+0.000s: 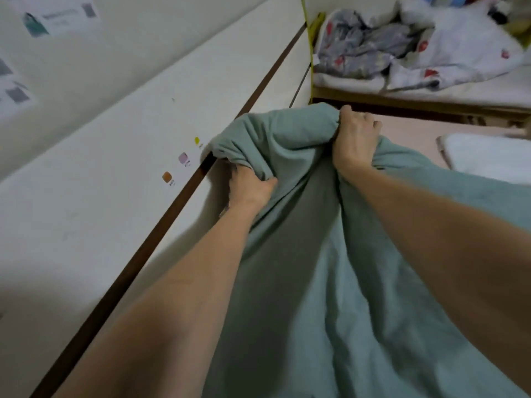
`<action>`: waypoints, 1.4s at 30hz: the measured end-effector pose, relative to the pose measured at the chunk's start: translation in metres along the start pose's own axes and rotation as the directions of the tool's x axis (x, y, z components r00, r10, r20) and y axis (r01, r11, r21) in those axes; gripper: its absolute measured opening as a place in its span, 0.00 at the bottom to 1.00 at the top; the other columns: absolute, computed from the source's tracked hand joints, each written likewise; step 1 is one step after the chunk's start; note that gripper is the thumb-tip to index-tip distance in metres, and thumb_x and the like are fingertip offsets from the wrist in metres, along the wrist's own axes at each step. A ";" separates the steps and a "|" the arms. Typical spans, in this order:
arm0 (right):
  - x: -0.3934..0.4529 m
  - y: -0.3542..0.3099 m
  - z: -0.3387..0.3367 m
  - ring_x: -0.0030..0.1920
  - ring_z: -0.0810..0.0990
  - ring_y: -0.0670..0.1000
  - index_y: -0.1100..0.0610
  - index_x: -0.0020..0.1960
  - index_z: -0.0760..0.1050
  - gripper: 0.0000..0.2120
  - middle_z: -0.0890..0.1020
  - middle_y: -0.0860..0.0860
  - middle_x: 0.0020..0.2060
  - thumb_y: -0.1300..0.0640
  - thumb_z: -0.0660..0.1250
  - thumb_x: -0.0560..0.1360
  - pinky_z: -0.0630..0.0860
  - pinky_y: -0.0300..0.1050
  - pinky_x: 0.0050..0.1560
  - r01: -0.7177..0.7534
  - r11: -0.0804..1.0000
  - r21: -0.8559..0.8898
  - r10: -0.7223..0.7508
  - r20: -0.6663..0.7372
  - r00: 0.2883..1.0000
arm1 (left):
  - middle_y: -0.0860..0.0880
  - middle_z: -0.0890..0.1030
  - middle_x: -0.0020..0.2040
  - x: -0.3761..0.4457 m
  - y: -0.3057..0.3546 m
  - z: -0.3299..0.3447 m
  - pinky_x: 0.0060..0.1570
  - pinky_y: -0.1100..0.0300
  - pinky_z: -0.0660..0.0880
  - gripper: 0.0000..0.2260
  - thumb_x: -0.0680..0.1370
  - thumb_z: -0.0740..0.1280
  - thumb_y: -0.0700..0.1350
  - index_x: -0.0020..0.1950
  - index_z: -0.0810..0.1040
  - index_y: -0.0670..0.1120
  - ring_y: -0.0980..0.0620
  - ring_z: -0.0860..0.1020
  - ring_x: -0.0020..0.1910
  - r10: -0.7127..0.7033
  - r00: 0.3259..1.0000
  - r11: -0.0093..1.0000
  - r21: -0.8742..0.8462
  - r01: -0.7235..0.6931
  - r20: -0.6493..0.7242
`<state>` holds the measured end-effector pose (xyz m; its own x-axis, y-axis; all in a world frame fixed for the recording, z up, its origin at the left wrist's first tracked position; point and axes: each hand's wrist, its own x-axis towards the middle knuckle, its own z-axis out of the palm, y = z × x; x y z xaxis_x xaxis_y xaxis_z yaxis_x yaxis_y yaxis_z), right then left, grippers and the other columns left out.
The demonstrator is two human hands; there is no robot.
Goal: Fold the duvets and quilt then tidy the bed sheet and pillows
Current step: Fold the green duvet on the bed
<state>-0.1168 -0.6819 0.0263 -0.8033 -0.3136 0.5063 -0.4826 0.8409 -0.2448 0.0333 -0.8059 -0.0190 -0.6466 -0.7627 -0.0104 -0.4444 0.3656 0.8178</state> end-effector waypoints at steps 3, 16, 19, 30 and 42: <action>-0.034 0.008 0.040 0.73 0.55 0.63 0.58 0.75 0.53 0.29 0.60 0.64 0.71 0.57 0.60 0.78 0.49 0.58 0.73 0.066 0.997 -0.042 -0.048 0.336 0.941 | 0.40 0.56 0.76 -0.008 -0.023 0.012 0.72 0.43 0.57 0.45 0.74 0.70 0.55 0.78 0.44 0.43 0.39 0.57 0.74 -0.139 0.990 0.957 0.261 0.125 0.035; -0.346 0.044 0.022 0.75 0.57 0.55 0.53 0.77 0.56 0.45 0.59 0.54 0.75 0.25 0.53 0.70 0.52 0.56 0.75 0.347 0.847 0.403 -0.532 0.661 0.529 | 0.36 0.64 0.73 -0.157 -0.190 0.017 0.68 0.47 0.66 0.38 0.77 0.65 0.57 0.75 0.53 0.34 0.37 0.66 0.70 -0.687 0.707 0.716 0.328 0.617 0.169; -0.382 0.046 0.008 0.77 0.37 0.54 0.48 0.76 0.32 0.54 0.38 0.52 0.77 0.28 0.62 0.67 0.42 0.57 0.76 0.443 0.832 0.333 -0.507 0.780 0.366 | 0.40 0.70 0.70 -0.190 -0.203 0.013 0.65 0.51 0.68 0.38 0.74 0.69 0.59 0.74 0.62 0.36 0.42 0.71 0.66 -0.772 0.568 0.609 0.075 0.790 0.287; -0.404 0.020 0.039 0.70 0.64 0.59 0.56 0.77 0.46 0.36 0.63 0.59 0.71 0.56 0.62 0.75 0.60 0.55 0.71 0.150 0.989 0.011 -0.105 0.765 0.636 | 0.35 0.73 0.59 -0.260 -0.209 0.021 0.40 0.43 0.80 0.29 0.75 0.66 0.62 0.69 0.65 0.46 0.37 0.76 0.52 -0.763 0.315 -0.016 -0.502 0.864 0.565; -0.357 0.008 -0.038 0.38 0.76 0.63 0.60 0.53 0.73 0.17 0.77 0.58 0.34 0.68 0.61 0.64 0.69 0.49 0.38 -0.013 0.959 0.282 -0.142 0.522 0.841 | 0.42 0.73 0.66 -0.260 -0.150 0.017 0.60 0.53 0.73 0.31 0.71 0.73 0.40 0.71 0.64 0.46 0.44 0.75 0.61 -0.753 0.630 0.288 -0.766 0.574 0.189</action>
<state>0.1801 -0.5465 -0.1247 -0.7893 -0.6133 0.0291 -0.5508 0.6864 -0.4749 0.2577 -0.6533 -0.1486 -0.1906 -0.6549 -0.7313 -0.0240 -0.7416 0.6704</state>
